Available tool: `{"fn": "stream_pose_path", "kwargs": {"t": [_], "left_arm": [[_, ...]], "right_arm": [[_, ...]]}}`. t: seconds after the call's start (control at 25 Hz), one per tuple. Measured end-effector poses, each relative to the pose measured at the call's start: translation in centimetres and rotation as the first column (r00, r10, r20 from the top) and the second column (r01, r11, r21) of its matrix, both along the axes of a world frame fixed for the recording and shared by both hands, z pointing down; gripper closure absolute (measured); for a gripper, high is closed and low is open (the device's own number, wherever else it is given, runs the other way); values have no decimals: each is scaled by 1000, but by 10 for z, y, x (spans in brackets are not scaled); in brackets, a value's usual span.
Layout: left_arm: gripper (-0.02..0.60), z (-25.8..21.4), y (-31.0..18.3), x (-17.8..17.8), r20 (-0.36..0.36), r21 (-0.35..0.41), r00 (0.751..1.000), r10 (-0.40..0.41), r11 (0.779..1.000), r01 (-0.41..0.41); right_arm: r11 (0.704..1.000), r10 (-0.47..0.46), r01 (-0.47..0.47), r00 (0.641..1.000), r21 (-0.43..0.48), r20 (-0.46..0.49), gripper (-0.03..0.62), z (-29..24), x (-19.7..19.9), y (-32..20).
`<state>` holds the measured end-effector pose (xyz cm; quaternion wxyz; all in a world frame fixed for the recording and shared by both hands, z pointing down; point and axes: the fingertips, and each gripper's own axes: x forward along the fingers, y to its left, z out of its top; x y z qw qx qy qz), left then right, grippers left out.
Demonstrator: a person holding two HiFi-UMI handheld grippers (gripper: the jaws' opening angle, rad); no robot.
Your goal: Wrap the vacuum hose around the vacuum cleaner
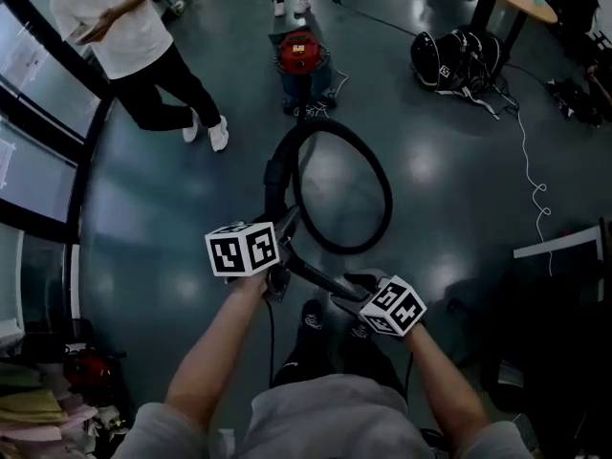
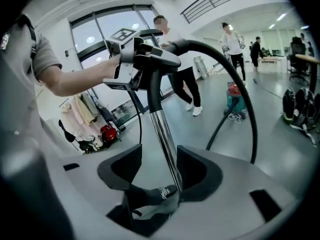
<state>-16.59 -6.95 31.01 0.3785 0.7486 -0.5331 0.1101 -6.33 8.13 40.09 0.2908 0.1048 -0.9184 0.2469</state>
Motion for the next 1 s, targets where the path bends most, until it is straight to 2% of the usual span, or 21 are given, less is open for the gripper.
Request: {"fn": "stream_pose_path", "kwargs": {"t": [0.16,0.28,0.4,0.52,0.6,0.76,0.88,1.0], "left_arm": [[459,23,-20,-15,-159,-47,982,-101,994,94],[460,39,-27,-10,-255,-65,959,-127,991,114],[463,54,-34,-11,-301,-85,942,-149,988,129],[465,63,-31,-13,-313,-111,937,-152,986,123],[466,63,-27,-12,-310,-115,942,-132,988,101],[466,60,-15,-14,-318,-129,943,-101,990,62],[466,56,-6,-20,-358,-156,927,-110,986,57],[466,46,2,-26,-424,-181,898,-121,982,47]], "right_arm": [[989,146,-146,988,-4,-58,391,14,1,-11],[961,276,-275,955,17,-105,391,24,13,-18],[930,368,-362,916,70,-157,384,34,19,-27],[900,437,-426,879,96,-192,327,47,18,-30],[910,410,-383,886,158,-215,321,53,8,-34],[944,284,-218,921,249,-268,321,64,-29,-52],[957,205,-135,942,257,-267,321,70,-59,-61],[964,120,-43,951,262,-286,321,80,-83,-62]]}}
